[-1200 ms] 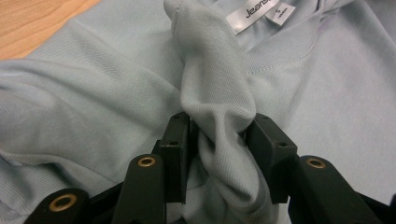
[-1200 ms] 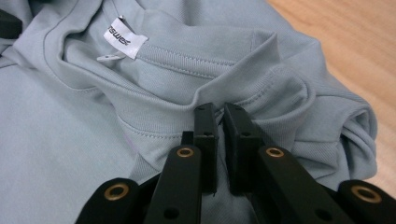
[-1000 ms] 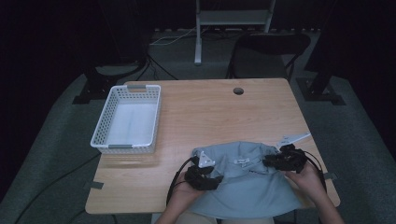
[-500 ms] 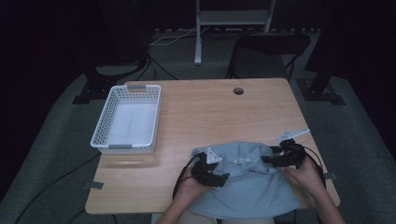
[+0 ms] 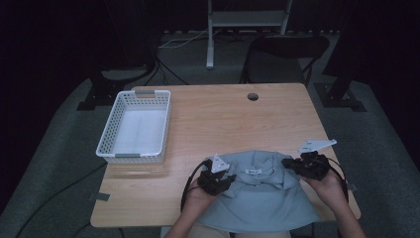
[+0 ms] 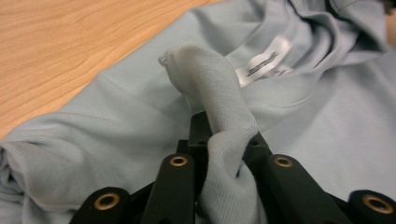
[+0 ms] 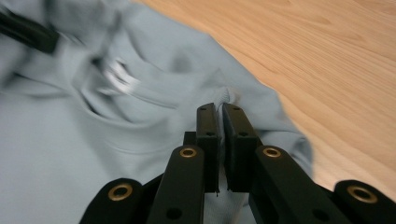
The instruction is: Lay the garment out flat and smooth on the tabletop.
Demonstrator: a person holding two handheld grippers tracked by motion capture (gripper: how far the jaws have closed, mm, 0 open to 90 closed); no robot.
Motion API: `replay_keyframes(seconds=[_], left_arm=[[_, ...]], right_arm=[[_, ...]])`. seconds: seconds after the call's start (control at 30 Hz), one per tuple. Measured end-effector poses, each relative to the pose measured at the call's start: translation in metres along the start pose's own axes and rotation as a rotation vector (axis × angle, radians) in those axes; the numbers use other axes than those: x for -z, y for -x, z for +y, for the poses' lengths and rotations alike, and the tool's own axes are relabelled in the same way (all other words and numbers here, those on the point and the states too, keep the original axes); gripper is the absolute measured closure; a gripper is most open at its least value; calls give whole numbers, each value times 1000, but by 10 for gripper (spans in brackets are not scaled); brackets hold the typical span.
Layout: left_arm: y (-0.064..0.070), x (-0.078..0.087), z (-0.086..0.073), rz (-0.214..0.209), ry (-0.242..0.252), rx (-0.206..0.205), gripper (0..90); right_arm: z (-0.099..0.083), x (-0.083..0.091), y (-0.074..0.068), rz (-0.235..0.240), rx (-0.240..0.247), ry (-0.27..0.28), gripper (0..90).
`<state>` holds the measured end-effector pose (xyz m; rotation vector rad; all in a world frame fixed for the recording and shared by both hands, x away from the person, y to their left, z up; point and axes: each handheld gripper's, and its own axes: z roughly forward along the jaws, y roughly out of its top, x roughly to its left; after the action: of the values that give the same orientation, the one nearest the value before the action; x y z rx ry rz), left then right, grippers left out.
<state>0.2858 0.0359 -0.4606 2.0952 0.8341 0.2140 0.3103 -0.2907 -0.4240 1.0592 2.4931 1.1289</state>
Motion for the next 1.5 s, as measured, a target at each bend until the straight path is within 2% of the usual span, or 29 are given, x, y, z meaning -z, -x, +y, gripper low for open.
replay_keyframes(seconds=[0.03, 0.07, 0.13, 0.17, 0.2, 0.23, 0.27, 0.3, 0.37, 0.4, 0.43, 0.47, 0.5, 0.53, 0.57, 0.6, 0.63, 0.73, 0.8, 0.83, 0.87, 0.9, 0.93, 0.97, 1.0, 1.1, 1.27, 1.43, 1.5], left_arm=[[2, 2, 0, -7, 2, -4, 816], [3, 2, -1, -26, -9, -13, 816], [3, 1, -1, -49, -11, -7, 816], [-2, -2, 2, -51, -13, 1, 816], [-8, -2, 7, -56, -4, 18, 817], [-8, -2, 7, -56, -4, 18, 816], [-15, -2, 15, -48, 10, 19, 817], [-26, 0, 26, -23, 39, 32, 817], [-54, 0, 59, 33, 111, 72, 817], [-88, -4, 97, 147, 226, 128, 815], [-105, -6, 114, 206, 258, 184, 676], [-121, -10, 127, 265, 234, 238, 546], [-121, -10, 127, 265, 234, 238, 425], [-134, -13, 136, 282, 188, 302, 425], [-143, -17, 140, 288, 140, 328, 396], [-152, -23, 140, 334, 62, 326, 311], [-155, -26, 136, 325, 33, 327, 311], [-156, -29, 125, 295, 9, 337, 311], [-153, -29, 114, 254, 4, 345, 311], [-146, -30, 105, 223, -3, 333, 311], [-146, -30, 105, 223, -3, 333, 311], [-135, -30, 98, 212, -21, 286, 311], [-135, -30, 98, 212, -21, 286, 311], [-130, -29, 95, 202, -18, 271, 311], [-125, -27, 92, 193, -17, 260, 311], [-105, -19, 78, 154, -21, 209, 311], [-90, -10, 57, 129, -24, 175, 311], [-74, 2, 32, 82, 3, 160, 311], [-69, 5, 26, 80, 2, 145, 311]], right_arm=[[0, 0, 0, 0, 0, 0, 861], [-1, 2, -1, 30, -14, 6, 861], [-2, -6, -5, 135, -32, -34, 862], [-1, -13, -4, 159, -41, -60, 863], [3, -22, -1, 169, -50, -91, 863], [3, -22, -1, 169, -50, -91, 863], [17, -38, 13, 172, -81, -138, 865], [17, -38, 13, 172, -81, -138, 865], [46, -46, 35, 129, -127, -136, 865], [65, -47, 48, 84, -136, -116, 863], [106, -43, 75, -24, -213, 3, 788], [124, -40, 87, -90, -255, 55, 693], [138, -37, 96, -167, -289, 92, 639], [138, -37, 96, -167, -289, 92, 639], [146, -34, 103, -195, -335, 119, 616], [152, -37, 111, -176, -413, 118, 551], [152, -41, 112, -200, -409, 93, 531], [148, -49, 113, -205, -414, 48, 518], [140, -54, 112, -183, -421, 35, 498], [133, -58, 110, -143, -438, 27, 475], [133, -58, 110, -143, -438, 27, 475], [127, -60, 105, -99, -432, 22, 472], [127, -60, 105, -99, -432, 22, 472], [122, -61, 97, -73, -412, 10, 457], [122, -61, 97, -73, -412, 10, 457], [109, -62, 81, -37, -366, -2, 457], [98, -65, 68, -1, -325, -28, 438], [90, -71, 59, -26, -303, -36, 323], [90, -75, 59, -42, -296, -55, 321]])
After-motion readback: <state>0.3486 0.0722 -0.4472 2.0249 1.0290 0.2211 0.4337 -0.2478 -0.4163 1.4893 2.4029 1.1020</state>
